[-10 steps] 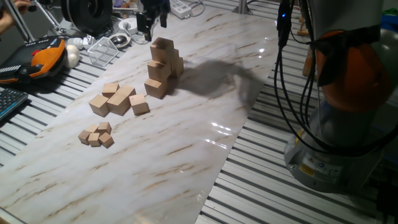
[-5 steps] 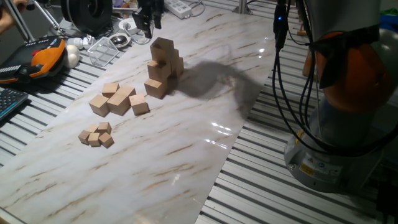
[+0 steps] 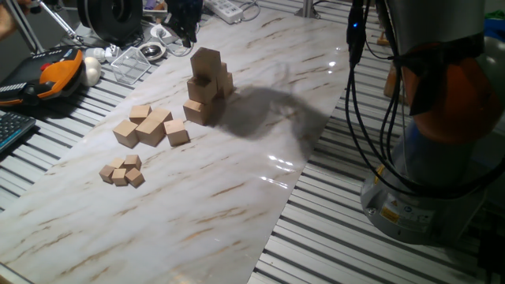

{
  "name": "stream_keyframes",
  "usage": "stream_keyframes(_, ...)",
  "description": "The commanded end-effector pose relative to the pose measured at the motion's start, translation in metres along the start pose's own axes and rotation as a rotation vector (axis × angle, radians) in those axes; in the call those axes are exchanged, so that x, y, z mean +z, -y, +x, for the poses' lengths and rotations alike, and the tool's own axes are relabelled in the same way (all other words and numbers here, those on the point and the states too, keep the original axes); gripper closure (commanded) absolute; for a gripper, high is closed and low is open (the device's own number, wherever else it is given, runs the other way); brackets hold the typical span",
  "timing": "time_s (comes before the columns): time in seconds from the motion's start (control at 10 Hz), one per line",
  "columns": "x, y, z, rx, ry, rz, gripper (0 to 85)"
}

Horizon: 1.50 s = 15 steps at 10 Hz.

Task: Stack the blocks into a pyramid shape

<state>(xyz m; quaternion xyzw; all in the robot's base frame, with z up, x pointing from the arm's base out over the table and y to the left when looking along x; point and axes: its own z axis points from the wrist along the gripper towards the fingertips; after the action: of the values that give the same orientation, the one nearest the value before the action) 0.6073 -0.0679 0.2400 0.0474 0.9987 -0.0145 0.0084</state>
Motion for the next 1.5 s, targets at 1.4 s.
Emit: stream_keyframes(1.4,-0.027,-0.005,0.029,-0.137,0.040,-0.002,85.0)
